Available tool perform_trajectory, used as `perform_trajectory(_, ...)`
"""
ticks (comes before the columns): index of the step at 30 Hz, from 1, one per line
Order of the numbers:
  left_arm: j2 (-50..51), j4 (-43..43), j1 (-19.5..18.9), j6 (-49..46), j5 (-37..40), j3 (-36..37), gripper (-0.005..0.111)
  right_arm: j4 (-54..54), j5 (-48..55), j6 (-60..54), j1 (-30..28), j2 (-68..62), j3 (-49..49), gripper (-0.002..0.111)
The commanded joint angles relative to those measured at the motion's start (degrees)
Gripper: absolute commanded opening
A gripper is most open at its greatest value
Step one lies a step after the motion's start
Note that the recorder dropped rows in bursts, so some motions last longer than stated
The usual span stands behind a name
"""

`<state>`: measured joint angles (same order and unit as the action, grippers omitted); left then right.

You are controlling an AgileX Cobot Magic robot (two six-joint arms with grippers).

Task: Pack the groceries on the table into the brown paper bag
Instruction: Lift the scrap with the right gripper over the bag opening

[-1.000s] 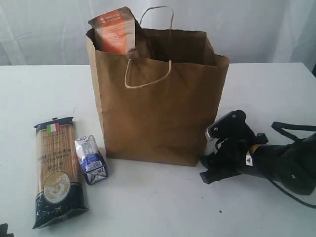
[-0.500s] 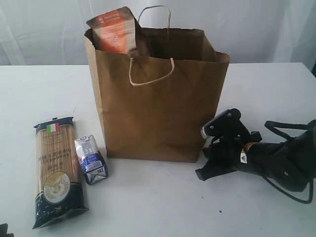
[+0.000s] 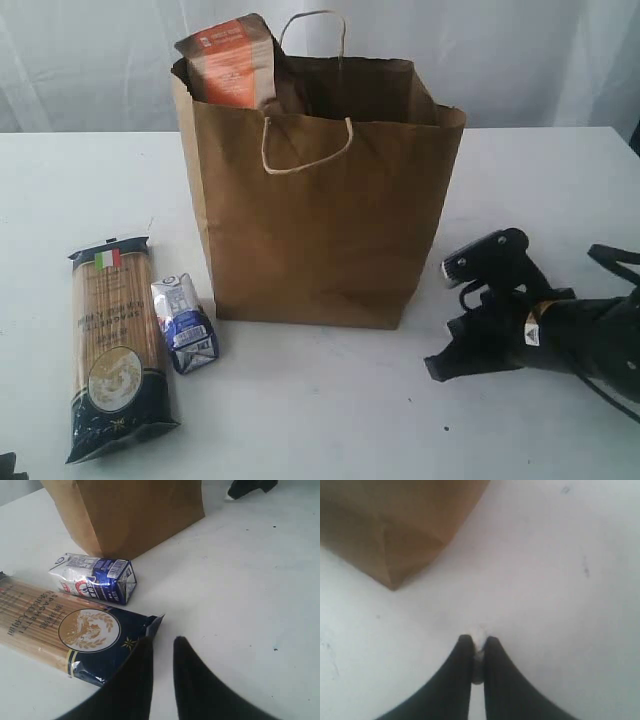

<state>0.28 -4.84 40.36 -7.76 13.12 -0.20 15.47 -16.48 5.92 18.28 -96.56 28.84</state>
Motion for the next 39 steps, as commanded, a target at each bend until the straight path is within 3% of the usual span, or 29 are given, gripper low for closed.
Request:
perform_trajectory(1,-0.28,-0.20,0.35,0.06,0.26,0.20,0.021,-2.49,3.14,1.02,-0.62,11.91,-0.28,0.000)
perform_trajectory(8,-0.28,-0.20,0.35,0.06,0.26,0.20,0.021,-6.54,7.77,1.02,-0.62,31.38,2.58,0.000)
perform_trajectory(13,-0.28,-0.20,0.35,0.06,0.26,0.20,0.021,-6.90,23.54,1.02,-0.62,38.23,16.30,0.000)
perform_trajectory(24,-0.28,-0.20,0.35,0.06,0.26,0.20,0.021,-11.36,44.54,-5.92,4.75,26.09,40.65,0.000)
perform_trajectory(28,-0.28,-0.20,0.35,0.06,0.26,0.20,0.021,-16.19,50.36,-11.29,5.98,19.97,46.09,0.000)
perform_trajectory(39,-0.28,-0.20,0.35,0.06,0.26,0.20,0.021,-15.95,60.57,-13.62,6.60,6.06,56.52,0.000)
